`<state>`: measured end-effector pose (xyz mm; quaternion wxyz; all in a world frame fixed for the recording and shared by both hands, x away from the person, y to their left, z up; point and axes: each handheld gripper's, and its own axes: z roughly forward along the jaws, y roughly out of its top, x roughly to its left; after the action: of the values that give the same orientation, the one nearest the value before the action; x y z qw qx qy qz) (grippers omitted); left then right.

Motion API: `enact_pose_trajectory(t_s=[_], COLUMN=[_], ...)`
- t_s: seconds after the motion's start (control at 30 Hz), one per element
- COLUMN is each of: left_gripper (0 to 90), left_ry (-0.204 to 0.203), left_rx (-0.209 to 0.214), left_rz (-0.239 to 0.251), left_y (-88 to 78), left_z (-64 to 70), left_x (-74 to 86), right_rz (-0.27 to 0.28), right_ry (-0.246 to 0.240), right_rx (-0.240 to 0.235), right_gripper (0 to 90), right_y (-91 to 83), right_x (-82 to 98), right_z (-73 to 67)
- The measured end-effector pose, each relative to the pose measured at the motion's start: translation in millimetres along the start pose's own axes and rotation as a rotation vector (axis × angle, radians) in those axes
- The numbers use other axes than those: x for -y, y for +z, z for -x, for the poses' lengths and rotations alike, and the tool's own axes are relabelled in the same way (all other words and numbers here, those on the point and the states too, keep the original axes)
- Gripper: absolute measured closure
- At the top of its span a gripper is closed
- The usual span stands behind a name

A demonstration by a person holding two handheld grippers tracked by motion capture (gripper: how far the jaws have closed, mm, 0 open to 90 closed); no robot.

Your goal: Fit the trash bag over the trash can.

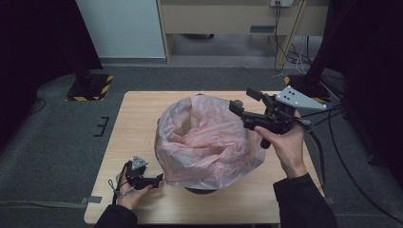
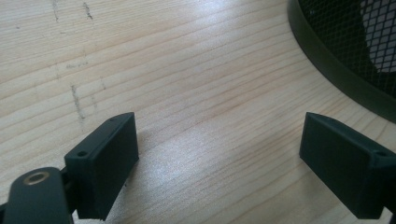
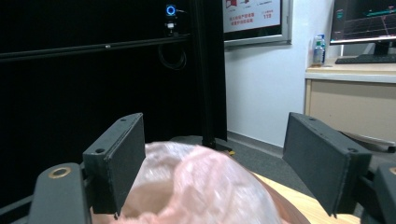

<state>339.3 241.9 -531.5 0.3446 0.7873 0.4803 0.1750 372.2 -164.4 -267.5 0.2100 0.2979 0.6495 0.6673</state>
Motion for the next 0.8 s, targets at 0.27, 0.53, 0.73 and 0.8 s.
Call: enact_pose_trajectory(t_s=[0.27, 0.53, 0.73, 0.8], left_gripper=[2.8, 1.2, 1.0, 1.0], left_ry=[0.052, 0.052, 0.057, 0.057], left_rx=[-0.026, -0.019, -0.014, -0.013], left_rz=[-0.021, -0.018, -0.020, -0.020], left_y=[5.4, 6.0, 5.8, 5.8], left_z=[8.0, 8.4, 7.8, 7.7], left_x=[0.0, 0.3, 0.4, 0.4], right_rz=[0.001, -0.039, -0.089, -0.124], right_ry=[-0.010, -0.025, -0.014, -0.007], right_rx=[-0.009, -0.041, -0.083, -0.092], right_gripper=[19.1, 18.5, 18.9, 19.0], right_y=[27.1, 57.4, 81.0, 89.1], right_x=[-14.6, -18.7, -11.7, -2.6], right_z=[-16.6, -35.1, -50.1, -52.9])
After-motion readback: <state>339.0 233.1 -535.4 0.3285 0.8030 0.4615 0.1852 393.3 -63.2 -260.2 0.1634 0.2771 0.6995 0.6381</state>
